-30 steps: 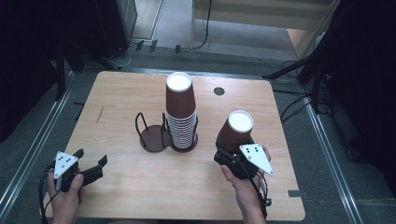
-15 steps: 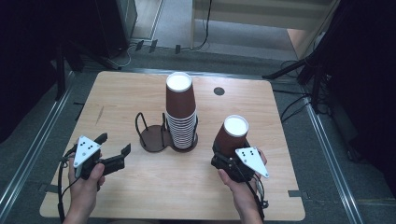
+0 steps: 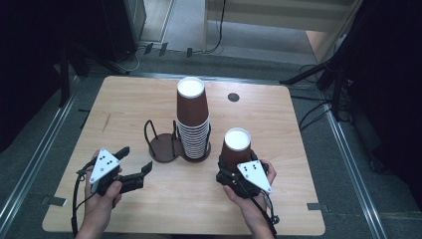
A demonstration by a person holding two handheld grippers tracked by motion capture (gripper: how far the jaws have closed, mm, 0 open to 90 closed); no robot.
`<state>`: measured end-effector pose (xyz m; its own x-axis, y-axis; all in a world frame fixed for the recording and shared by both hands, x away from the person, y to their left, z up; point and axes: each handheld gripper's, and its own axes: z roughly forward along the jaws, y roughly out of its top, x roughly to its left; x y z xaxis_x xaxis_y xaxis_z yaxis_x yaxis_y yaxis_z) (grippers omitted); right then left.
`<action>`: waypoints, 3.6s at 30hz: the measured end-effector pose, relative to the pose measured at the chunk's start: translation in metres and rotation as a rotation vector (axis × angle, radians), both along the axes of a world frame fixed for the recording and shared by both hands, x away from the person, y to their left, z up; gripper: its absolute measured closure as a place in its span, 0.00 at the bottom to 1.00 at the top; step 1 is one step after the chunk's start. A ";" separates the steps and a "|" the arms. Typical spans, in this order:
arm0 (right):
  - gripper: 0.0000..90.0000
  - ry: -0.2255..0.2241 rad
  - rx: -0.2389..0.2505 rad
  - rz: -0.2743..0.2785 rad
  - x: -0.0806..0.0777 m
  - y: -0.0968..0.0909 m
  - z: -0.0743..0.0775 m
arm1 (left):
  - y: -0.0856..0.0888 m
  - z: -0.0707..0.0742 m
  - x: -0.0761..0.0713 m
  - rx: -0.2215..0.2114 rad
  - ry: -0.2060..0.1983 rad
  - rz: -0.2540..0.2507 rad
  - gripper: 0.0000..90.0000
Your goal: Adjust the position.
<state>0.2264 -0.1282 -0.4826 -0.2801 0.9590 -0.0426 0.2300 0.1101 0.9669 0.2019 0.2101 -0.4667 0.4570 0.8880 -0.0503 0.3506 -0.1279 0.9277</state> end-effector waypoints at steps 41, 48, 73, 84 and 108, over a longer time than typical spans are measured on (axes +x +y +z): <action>0.10 -0.066 -0.348 0.112 -0.024 0.053 -0.041 | -0.039 -0.001 -0.006 -0.020 0.063 -0.291 0.15; 0.10 -0.072 -0.382 0.145 -0.029 0.061 -0.045 | -0.042 0.000 -0.008 -0.014 0.062 -0.304 0.15; 0.10 -0.088 -0.463 0.236 -0.043 0.084 -0.061 | -0.055 -0.003 -0.012 0.025 0.084 -0.400 0.15; 0.10 -0.120 -0.510 0.281 -0.048 0.088 -0.063 | -0.057 -0.003 -0.013 0.031 0.086 -0.429 0.16; 0.10 -0.155 -0.564 0.352 -0.055 0.094 -0.067 | -0.062 -0.005 -0.013 0.075 0.131 -0.466 0.17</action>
<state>0.1713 -0.0339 -0.5492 -0.5215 0.6311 -0.5743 -0.0487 0.6499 0.7584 0.1893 0.1479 -0.4716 0.8010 0.5936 -0.0780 0.3535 -0.3638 0.8618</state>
